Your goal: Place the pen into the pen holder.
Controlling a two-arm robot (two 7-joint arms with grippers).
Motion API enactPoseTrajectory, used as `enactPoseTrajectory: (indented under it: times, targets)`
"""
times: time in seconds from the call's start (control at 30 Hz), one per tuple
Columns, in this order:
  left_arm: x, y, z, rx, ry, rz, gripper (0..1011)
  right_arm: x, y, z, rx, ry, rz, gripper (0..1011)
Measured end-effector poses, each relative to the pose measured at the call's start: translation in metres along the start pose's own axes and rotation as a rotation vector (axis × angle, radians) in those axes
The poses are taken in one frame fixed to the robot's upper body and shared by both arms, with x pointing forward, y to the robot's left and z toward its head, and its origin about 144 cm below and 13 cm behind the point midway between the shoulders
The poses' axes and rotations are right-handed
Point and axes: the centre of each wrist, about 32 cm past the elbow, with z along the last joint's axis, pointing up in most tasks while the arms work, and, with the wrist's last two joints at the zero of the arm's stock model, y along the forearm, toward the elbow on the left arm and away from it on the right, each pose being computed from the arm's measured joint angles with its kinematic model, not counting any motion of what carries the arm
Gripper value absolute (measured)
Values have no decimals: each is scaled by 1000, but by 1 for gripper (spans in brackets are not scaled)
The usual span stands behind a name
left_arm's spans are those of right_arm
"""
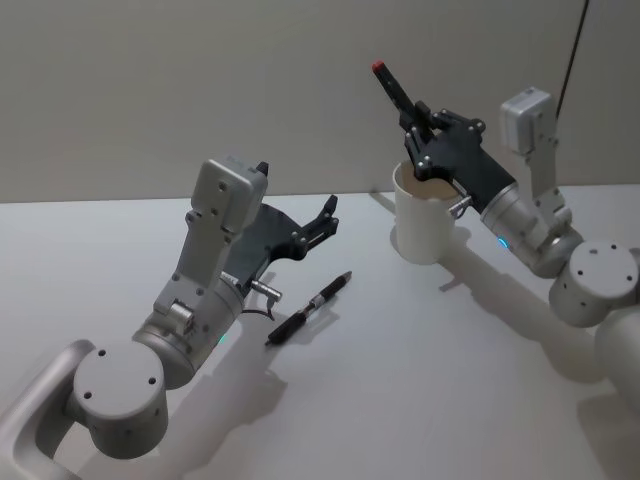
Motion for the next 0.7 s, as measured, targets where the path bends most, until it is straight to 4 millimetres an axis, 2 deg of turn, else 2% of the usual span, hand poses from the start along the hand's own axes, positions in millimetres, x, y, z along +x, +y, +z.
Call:
enactPoseTrajectory:
  times: [0.07, 0.23, 0.27, 0.43, 0.5, 0.57, 0.7]
  targets:
    - [0, 0, 0, 0, 0, 0, 1001, 0, 0, 0, 0, 0, 0, 196]
    - [0, 0, 0, 0, 0, 0, 1001, 0, 1, 0, 0, 0, 1, 317]
    - [0, 0, 0, 0, 0, 0, 1001, -1, 1, 0, 0, 0, 1, 374]
    - [0, 0, 0, 0, 0, 0, 1001, -1, 1, -1, 0, -1, 2, 536]
    - [0, 0, 0, 0, 0, 0, 1001, -1, 1, -1, 0, -1, 2, 570]
    - [0, 0, 0, 0, 0, 0, 1001, -1, 1, -1, 0, -1, 3, 658]
    - [0, 0, 0, 0, 0, 0, 1001, -1, 1, -1, -1, -1, 3, 769]
